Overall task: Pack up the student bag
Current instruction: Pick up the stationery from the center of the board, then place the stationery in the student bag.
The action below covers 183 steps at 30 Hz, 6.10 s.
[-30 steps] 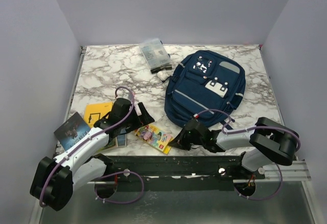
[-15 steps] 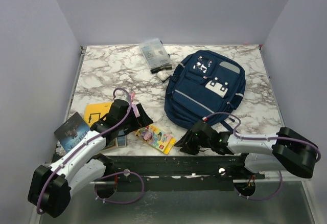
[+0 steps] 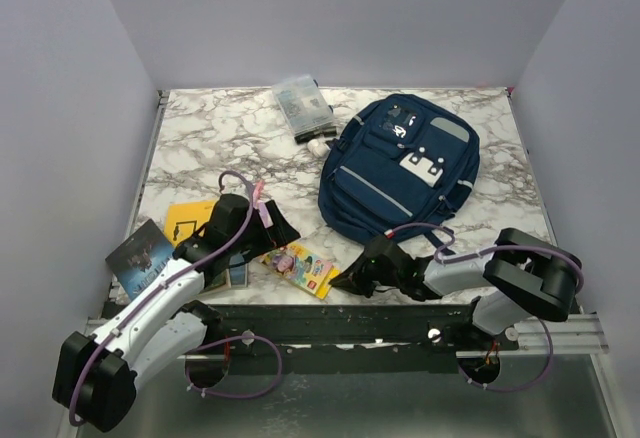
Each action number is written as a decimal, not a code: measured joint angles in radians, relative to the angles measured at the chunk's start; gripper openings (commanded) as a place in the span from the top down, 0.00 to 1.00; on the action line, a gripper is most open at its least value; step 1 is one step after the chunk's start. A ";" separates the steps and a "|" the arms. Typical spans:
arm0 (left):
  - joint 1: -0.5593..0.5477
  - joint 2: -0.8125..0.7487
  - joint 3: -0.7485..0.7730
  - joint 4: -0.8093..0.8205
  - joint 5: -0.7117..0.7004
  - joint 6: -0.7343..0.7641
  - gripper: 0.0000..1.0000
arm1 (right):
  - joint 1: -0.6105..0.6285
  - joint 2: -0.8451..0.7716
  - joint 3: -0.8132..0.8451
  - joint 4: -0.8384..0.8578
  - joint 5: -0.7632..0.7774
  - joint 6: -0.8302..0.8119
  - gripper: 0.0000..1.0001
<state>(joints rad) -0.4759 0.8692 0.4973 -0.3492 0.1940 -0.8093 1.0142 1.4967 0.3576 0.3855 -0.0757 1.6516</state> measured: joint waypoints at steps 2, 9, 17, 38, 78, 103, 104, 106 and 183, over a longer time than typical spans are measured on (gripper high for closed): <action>0.000 -0.015 0.000 0.000 0.002 -0.006 0.03 | 0.000 0.020 -0.002 0.029 0.000 0.017 0.99; 0.000 -0.084 -0.022 -0.002 0.019 -0.057 0.03 | 0.001 0.025 -0.006 0.044 0.003 0.040 0.99; 0.000 -0.168 -0.119 -0.111 0.020 -0.319 0.01 | 0.000 -0.099 -0.122 0.069 0.028 0.122 1.00; 0.003 -0.364 -0.465 0.349 0.148 -0.849 0.12 | 0.000 -0.134 -0.199 0.325 0.034 0.348 0.99; -0.004 0.047 -0.342 0.502 0.082 -0.928 0.71 | 0.000 -0.127 -0.160 0.377 0.038 0.425 0.99; -0.006 0.060 -0.277 0.451 0.107 -0.737 0.87 | -0.003 -0.483 0.590 -0.778 0.516 -0.850 0.05; -0.006 0.051 -0.256 0.413 0.107 -0.714 0.86 | -0.010 -0.438 0.656 -0.802 0.561 -0.925 0.05; -0.006 0.031 -0.189 0.332 0.109 -0.658 0.86 | -0.034 -0.338 0.767 -0.848 0.622 -1.057 0.05; -0.072 0.420 0.097 0.531 0.227 -0.527 0.93 | -0.113 0.109 1.099 -1.222 0.469 -1.226 0.99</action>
<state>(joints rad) -0.5480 1.2896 0.5938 0.1818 0.4206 -1.3365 0.9012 1.6054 1.4567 -0.8368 0.3935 0.4259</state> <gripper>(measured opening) 0.197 0.025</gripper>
